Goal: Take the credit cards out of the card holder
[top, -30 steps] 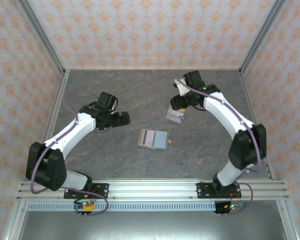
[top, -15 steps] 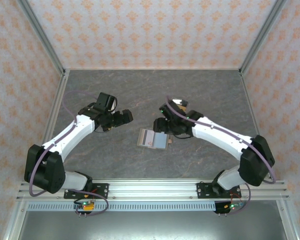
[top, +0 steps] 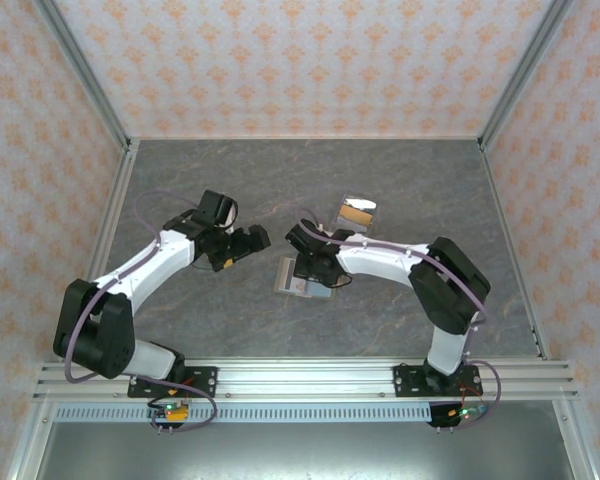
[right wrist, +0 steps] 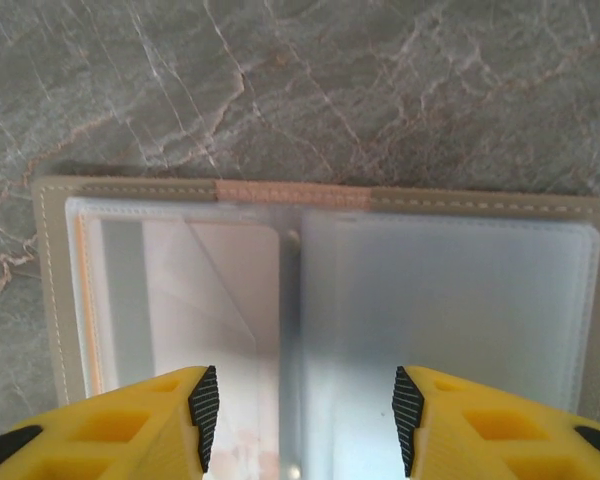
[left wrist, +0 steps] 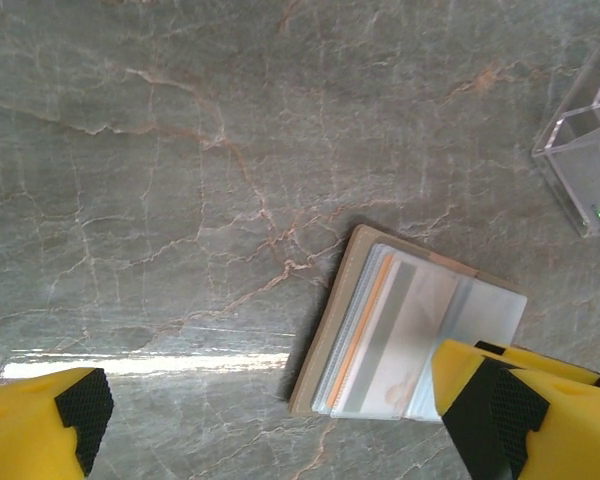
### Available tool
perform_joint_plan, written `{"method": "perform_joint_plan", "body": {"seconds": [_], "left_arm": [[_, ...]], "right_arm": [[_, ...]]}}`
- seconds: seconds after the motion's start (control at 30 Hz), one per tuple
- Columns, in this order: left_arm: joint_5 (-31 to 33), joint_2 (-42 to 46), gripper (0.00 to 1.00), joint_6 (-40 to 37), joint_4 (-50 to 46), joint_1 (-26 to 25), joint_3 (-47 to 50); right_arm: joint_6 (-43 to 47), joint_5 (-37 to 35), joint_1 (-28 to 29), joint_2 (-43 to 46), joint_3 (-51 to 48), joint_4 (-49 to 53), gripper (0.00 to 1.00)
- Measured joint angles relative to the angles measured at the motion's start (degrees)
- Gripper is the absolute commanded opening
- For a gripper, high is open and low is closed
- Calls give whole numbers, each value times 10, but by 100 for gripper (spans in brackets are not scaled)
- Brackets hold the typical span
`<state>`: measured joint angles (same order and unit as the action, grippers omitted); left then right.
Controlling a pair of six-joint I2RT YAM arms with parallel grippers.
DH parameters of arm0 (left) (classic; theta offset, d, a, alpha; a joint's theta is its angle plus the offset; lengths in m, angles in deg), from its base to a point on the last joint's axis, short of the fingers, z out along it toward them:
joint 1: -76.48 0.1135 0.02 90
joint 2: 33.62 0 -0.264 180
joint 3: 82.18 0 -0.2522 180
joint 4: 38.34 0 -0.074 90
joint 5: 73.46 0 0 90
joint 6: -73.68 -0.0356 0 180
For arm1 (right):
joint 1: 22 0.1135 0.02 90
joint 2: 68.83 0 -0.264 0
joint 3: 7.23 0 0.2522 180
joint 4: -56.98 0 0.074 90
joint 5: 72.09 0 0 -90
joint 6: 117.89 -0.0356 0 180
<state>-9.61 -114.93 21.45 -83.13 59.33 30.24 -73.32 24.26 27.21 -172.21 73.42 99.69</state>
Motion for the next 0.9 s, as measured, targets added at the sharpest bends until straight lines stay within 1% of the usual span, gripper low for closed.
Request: {"method": "perform_joint_plan", "body": {"seconds": [0.13,0.3,0.4,0.5,0.6,0.77,0.9], "left_arm": [[-10,-16,93,4,14,-3,0],[-23,-43,85,5,31,-16,0],[-31,-55,76,14,43,-25,4],[-37,-67,65,17,51,-40,7],[-42,-79,56,19,58,-58,7],[-56,-102,46,22,69,-82,6],[-71,-119,41,27,83,-95,6]], "right_arm": [[5,-16,0,-16,13,9,51],[16,-24,0,-35,19,18,50],[22,-26,0,-40,25,23,45],[27,-27,-1,-40,25,23,42],[32,-26,-1,-40,24,23,39],[35,-26,-4,-40,21,20,37],[35,-25,-5,-40,18,16,36]]}}
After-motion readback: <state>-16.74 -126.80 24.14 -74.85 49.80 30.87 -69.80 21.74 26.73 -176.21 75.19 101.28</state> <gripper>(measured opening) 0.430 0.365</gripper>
